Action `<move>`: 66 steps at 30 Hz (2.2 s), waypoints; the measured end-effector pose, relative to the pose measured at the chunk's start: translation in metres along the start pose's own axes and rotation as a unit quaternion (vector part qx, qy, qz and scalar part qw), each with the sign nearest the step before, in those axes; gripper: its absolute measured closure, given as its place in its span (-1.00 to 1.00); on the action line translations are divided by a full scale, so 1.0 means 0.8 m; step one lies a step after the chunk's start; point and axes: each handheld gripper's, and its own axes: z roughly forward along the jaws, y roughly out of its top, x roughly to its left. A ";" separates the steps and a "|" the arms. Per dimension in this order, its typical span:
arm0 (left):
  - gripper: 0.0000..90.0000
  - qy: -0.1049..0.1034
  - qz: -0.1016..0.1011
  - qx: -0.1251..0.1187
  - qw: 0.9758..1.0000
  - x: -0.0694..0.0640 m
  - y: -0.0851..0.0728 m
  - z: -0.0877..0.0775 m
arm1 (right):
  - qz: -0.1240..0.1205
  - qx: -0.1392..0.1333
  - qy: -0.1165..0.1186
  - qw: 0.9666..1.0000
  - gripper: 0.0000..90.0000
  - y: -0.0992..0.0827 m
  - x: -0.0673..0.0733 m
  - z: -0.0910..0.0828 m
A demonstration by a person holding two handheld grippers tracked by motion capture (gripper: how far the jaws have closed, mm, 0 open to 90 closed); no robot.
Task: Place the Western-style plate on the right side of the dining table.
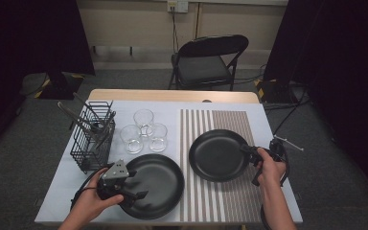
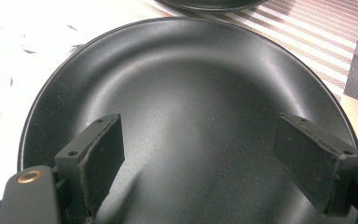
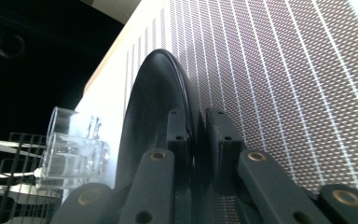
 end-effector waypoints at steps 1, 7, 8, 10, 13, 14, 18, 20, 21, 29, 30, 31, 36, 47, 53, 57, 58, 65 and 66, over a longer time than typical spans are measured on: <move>-0.64 0.001 -0.001 -0.001 1.000 0.000 0.000 0.000 | -0.003 0.001 -0.002 1.000 0.81 0.000 0.000 0.000; -0.64 0.004 -0.002 -0.001 1.000 0.001 -0.001 -0.002 | -0.013 0.005 -0.013 1.000 0.83 0.000 -0.003 0.001; -0.64 0.002 -0.005 -0.003 1.000 0.001 -0.002 -0.002 | -0.015 0.006 -0.014 1.000 0.83 0.000 -0.003 0.001; -0.64 0.003 -0.004 0.000 1.000 0.001 -0.002 -0.002 | -0.019 0.008 -0.017 1.000 0.84 0.000 -0.003 0.001; -0.64 0.001 -0.004 -0.005 1.000 0.001 -0.002 -0.002 | -0.026 0.007 -0.020 0.999 0.84 0.000 -0.001 0.001; -0.64 0.002 -0.001 -0.004 1.000 0.001 -0.001 -0.002 | -0.028 0.008 -0.021 0.999 0.84 0.000 0.000 0.001; -0.64 0.001 -0.004 -0.003 1.000 0.000 -0.001 -0.002 | -0.029 0.008 -0.020 0.999 0.84 0.000 -0.001 0.001; -0.64 0.001 -0.003 -0.005 1.000 0.000 -0.001 -0.002 | -0.030 0.009 -0.020 0.999 0.84 0.000 -0.001 0.001; -0.64 0.002 -0.004 -0.005 1.000 0.001 -0.001 -0.002 | -0.032 0.010 -0.021 0.999 0.84 0.001 0.000 0.000; -0.64 0.001 -0.004 -0.003 1.000 0.001 -0.002 -0.002 | -0.041 0.017 -0.025 0.999 0.84 0.002 0.002 -0.001; -0.64 0.001 -0.005 -0.001 1.000 0.001 -0.002 -0.002 | -0.042 0.018 -0.025 0.999 0.84 0.002 0.002 -0.001; -0.64 0.001 -0.003 -0.001 1.000 0.002 -0.002 -0.002 | -0.047 0.019 -0.030 0.998 0.84 0.003 0.001 -0.001; -0.64 0.003 -0.008 -0.006 1.000 0.003 -0.002 -0.002 | -0.052 0.020 -0.035 0.998 0.85 0.003 0.000 -0.002; -0.64 0.002 -0.007 -0.005 1.000 0.003 -0.002 -0.003 | -0.054 0.019 -0.041 0.998 0.86 0.004 -0.003 -0.003; -0.64 0.005 -0.003 -0.003 1.000 0.003 -0.001 -0.004 | -0.062 0.019 -0.048 0.997 0.86 0.004 -0.002 -0.004; -0.64 0.005 -0.004 -0.004 1.000 0.003 -0.001 -0.003 | -0.064 0.018 -0.051 0.997 0.86 0.004 -0.002 -0.004; -0.64 0.004 -0.004 -0.004 1.000 0.003 -0.001 -0.003 | -0.065 0.019 -0.049 0.996 0.86 0.004 -0.002 -0.004; -0.64 0.003 -0.007 -0.004 1.000 0.004 -0.002 -0.002 | -0.076 0.019 -0.064 0.995 0.85 0.004 0.000 -0.004; -0.64 0.003 -0.007 -0.002 1.000 0.004 -0.002 -0.003 | -0.077 0.019 -0.066 0.995 0.85 0.004 0.000 -0.004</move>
